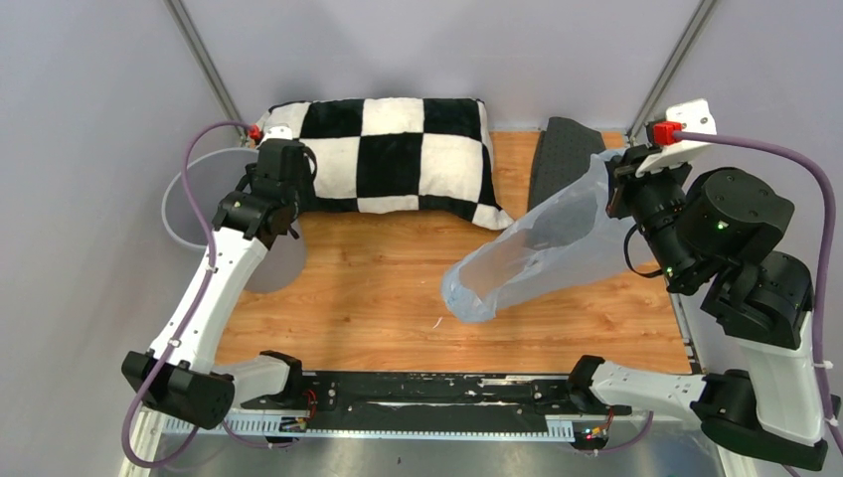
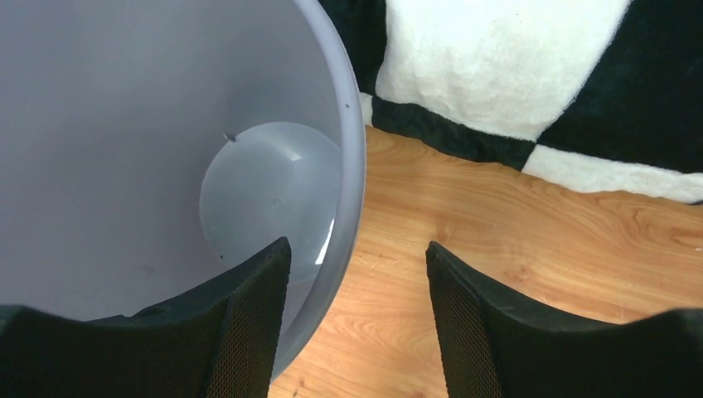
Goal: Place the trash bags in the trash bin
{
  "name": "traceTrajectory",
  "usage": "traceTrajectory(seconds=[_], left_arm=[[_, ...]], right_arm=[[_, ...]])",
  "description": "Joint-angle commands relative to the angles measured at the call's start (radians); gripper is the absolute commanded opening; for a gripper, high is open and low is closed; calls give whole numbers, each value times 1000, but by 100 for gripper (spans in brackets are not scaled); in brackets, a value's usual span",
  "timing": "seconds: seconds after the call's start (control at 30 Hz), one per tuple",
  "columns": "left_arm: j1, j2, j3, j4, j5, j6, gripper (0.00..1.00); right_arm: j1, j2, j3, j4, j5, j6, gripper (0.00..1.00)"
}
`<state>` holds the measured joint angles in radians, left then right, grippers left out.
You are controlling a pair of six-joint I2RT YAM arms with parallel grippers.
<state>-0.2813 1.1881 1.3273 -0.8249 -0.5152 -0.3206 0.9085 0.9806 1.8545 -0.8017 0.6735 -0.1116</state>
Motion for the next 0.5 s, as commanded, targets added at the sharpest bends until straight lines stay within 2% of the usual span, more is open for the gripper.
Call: traceTrajectory(seconds=[0.0, 0.17, 0.47], left_arm=[[13, 9, -8, -11, 5, 30, 61], [13, 34, -16, -11, -1, 35, 50], [13, 63, -40, -7, -10, 27, 37]], right_arm=[[-6, -15, -12, -24, -7, 1, 0], [-6, -19, -11, -24, -12, -3, 0], [-6, -17, -14, -26, -26, -7, 0]])
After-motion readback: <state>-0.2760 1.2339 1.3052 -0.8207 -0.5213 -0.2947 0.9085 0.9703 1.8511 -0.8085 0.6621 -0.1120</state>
